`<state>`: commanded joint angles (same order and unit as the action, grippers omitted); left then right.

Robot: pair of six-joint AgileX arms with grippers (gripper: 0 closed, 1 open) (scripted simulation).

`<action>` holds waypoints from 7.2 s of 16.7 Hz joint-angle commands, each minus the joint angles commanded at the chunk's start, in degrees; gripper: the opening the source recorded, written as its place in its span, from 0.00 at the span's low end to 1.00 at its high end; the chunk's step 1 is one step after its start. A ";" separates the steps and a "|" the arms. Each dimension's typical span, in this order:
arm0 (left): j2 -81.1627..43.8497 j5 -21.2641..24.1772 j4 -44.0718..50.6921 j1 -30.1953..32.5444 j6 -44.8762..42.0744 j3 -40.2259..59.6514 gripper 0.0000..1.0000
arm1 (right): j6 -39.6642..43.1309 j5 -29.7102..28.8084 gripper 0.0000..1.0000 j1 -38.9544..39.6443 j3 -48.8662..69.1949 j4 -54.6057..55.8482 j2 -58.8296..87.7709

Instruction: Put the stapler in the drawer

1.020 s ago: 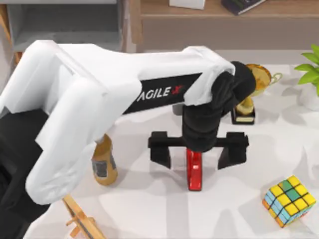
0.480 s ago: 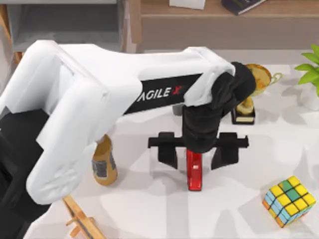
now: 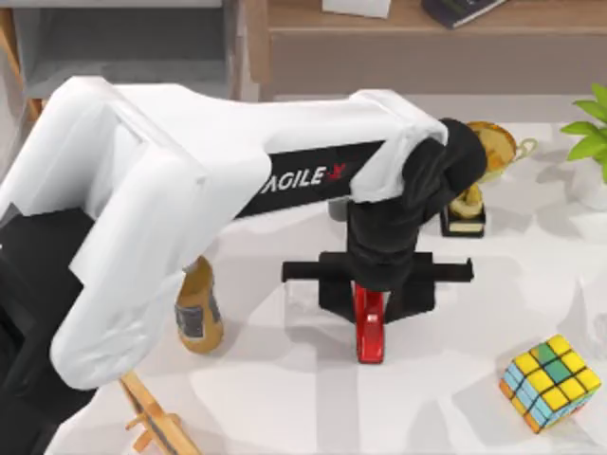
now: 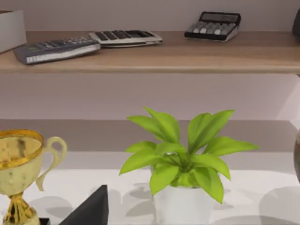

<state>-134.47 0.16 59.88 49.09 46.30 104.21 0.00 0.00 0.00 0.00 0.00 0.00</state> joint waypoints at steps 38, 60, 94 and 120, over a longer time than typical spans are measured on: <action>10.44 -8.28 17.71 -41.95 -45.11 31.45 0.00 | 0.00 0.00 1.00 0.00 0.00 0.00 0.00; -16.17 0.64 23.80 -68.19 -67.85 40.82 0.00 | 0.00 0.00 1.00 0.00 0.00 0.00 0.00; -15.58 0.76 21.56 -68.27 -67.82 38.03 1.00 | 0.00 0.00 1.00 0.00 0.00 0.00 0.00; 24.70 26.71 -92.86 -98.26 -126.12 -42.74 1.00 | 0.00 0.00 1.00 0.00 0.00 0.00 0.00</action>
<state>-109.76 26.87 -32.99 -49.17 -79.82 61.47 0.00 0.00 0.00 0.00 0.00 0.00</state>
